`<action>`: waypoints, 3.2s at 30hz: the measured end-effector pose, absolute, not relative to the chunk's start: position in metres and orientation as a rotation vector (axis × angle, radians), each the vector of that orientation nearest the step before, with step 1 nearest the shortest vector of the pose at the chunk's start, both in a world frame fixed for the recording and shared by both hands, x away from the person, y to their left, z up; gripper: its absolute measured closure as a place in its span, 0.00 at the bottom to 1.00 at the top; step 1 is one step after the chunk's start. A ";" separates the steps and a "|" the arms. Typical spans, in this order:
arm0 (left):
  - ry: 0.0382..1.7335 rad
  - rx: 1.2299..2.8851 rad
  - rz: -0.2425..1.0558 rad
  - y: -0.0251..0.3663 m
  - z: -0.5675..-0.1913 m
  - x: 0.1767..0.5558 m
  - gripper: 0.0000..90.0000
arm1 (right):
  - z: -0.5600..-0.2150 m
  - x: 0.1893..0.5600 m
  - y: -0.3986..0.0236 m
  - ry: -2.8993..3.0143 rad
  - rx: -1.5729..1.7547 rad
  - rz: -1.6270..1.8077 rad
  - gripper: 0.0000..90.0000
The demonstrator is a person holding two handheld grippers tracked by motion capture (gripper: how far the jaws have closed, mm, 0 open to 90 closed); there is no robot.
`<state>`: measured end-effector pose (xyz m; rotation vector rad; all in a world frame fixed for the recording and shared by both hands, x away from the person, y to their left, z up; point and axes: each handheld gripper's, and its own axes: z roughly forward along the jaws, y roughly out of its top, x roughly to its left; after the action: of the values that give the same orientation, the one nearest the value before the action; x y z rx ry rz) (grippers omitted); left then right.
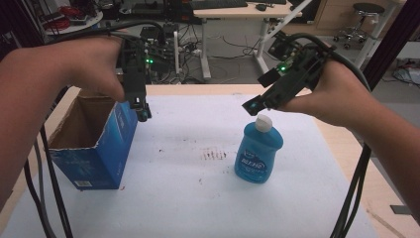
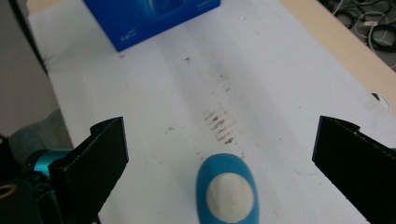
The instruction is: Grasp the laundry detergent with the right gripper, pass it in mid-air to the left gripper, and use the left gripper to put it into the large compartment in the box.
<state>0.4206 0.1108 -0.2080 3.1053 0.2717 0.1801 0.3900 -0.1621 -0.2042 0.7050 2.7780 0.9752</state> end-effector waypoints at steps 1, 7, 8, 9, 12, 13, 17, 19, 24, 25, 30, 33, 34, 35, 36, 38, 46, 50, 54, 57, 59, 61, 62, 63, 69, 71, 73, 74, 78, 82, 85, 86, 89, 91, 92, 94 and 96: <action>0.272 3.105 0.180 0.111 -0.208 0.421 0.03 | -0.204 0.390 -0.162 2.778 0.705 0.975 0.03; 0.266 3.117 0.177 0.109 -0.210 0.421 0.03 | -0.221 0.401 -0.197 2.689 0.815 1.091 0.03; 0.265 3.119 0.177 0.108 -0.211 0.421 0.03 | -0.224 0.402 -0.203 2.680 0.834 1.104 0.03; 0.264 3.119 0.177 0.107 -0.211 0.421 0.03 | -0.228 0.402 -0.212 2.667 0.852 1.131 0.03; 0.265 3.119 0.177 0.106 -0.211 0.421 0.03 | -0.235 0.402 -0.227 2.649 0.885 1.164 0.03; 0.266 3.119 0.176 0.105 -0.211 0.421 0.03 | -0.238 0.401 -0.232 2.646 0.889 1.172 0.03; 0.265 3.125 0.175 0.104 -0.212 0.421 0.03 | -0.248 0.395 -0.254 2.622 0.879 1.218 0.03; 0.267 3.126 0.175 0.104 -0.213 0.421 0.03 | -0.255 0.389 -0.265 2.613 0.873 1.255 0.02; 0.270 3.134 0.172 0.100 -0.214 0.422 0.03 | -0.281 0.376 -0.289 2.608 0.857 1.319 0.02; 0.267 3.135 0.172 0.099 -0.214 0.422 0.03 | -0.286 0.374 -0.293 2.605 0.858 1.333 0.02; 0.249 3.141 0.170 0.092 -0.216 0.421 0.03 | -0.310 0.365 -0.305 2.585 0.854 1.388 0.02; 0.246 3.139 0.175 0.090 -0.216 0.420 0.03 | -0.324 0.360 -0.305 2.593 0.842 1.371 0.02; 0.246 3.140 0.173 0.090 -0.216 0.420 0.03 | -0.329 0.360 -0.304 2.598 0.831 1.367 0.02; 0.249 3.140 0.173 0.090 -0.216 0.421 0.03 | -0.334 0.359 -0.303 2.606 0.835 1.362 0.02; 0.251 3.140 0.173 0.090 -0.216 0.421 0.03 | -0.338 0.358 -0.302 2.615 0.834 1.362 0.02; 0.253 3.142 0.175 0.091 -0.217 0.421 0.03 | -0.346 0.357 -0.299 2.628 0.826 1.363 0.02; 0.241 3.143 0.172 0.087 -0.219 0.420 0.03 | -0.367 0.360 -0.285 2.645 0.803 1.391 0.02; 0.239 3.142 0.167 0.087 -0.221 0.419 0.03 | -0.376 0.361 -0.276 2.661 0.777 1.402 0.02; 0.239 3.136 0.163 0.088 -0.223 0.418 0.03 | -0.381 0.362 -0.268 2.675 0.758 1.409 0.02; 0.241 3.129 0.165 0.089 -0.223 0.418 0.03 | -0.385 0.362 -0.262 2.688 0.736 1.408 0.02; 0.242 3.129 0.169 0.090 -0.223 0.418 0.03 | -0.388 0.363 -0.258 2.692 0.737 1.394 0.02; 0.243 3.129 0.172 0.091 -0.223 0.418 0.03 | -0.390 0.364 -0.256 2.693 0.737 1.394 0.02; 0.242 3.126 0.170 0.092 -0.223 0.418 0.03 | -0.391 0.365 -0.256 2.688 0.739 1.395 0.02; 0.246 3.126 0.171 0.092 -0.223 0.417 0.03 | -0.392 0.365 -0.255 2.687 0.739 1.401 0.02; 0.248 3.128 0.168 0.095 -0.223 0.417 0.03 | -0.398 0.370 -0.249 2.659 0.744 1.429 0.02; 0.244 3.130 0.171 0.096 -0.223 0.417 0.03 | -0.400 0.371 -0.246 2.654 0.746 1.434 0.02; 0.251 3.128 0.167 0.097 -0.223 0.416 0.03 | -0.403 0.374 -0.243 2.647 0.749 1.440 0.02; 0.246 3.127 0.172 0.097 -0.223 0.416 0.03 | -0.404 0.375 -0.241 2.645 0.743 1.439 0.02; 0.250 3.125 0.170 0.099 -0.222 0.416 0.03 | -0.409 0.377 -0.236 2.633 0.754 1.438 0.02; 0.261 3.121 0.173 0.101 -0.222 0.417 0.03 | -0.413 0.379 -0.234 2.600 0.758 1.468 0.03; 0.261 3.122 0.170 0.101 -0.222 0.417 0.03 | -0.416 0.380 -0.233 2.580 0.764 1.496 0.03; 0.261 3.119 0.172 0.101 -0.222 0.417 0.03 | -0.417 0.380 -0.232 2.580 0.763 1.498 0.03; 0.263 3.121 0.167 0.101 -0.222 0.417 0.03 | -0.419 0.379 -0.229 2.582 0.744 1.500 0.03; 0.260 3.123 0.169 0.101 -0.223 0.418 0.03 | -0.421 0.380 -0.229 2.581 0.745 1.507 0.03; 0.261 3.122 0.166 0.101 -0.223 0.418 0.03 | -0.422 0.380 -0.229 2.576 0.747 1.514 0.03; 0.264 3.124 0.164 0.100 -0.223 0.419 0.03 | -0.423 0.380 -0.229 2.569 0.755 1.534 0.04; 0.260 3.123 0.167 0.100 -0.223 0.419 0.03 | -0.424 0.380 -0.228 2.562 0.762 1.555 0.04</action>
<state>0.4191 0.0997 -0.2230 3.1229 0.2600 0.1674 0.3804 -0.2281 -0.4239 0.7622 2.5615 1.5546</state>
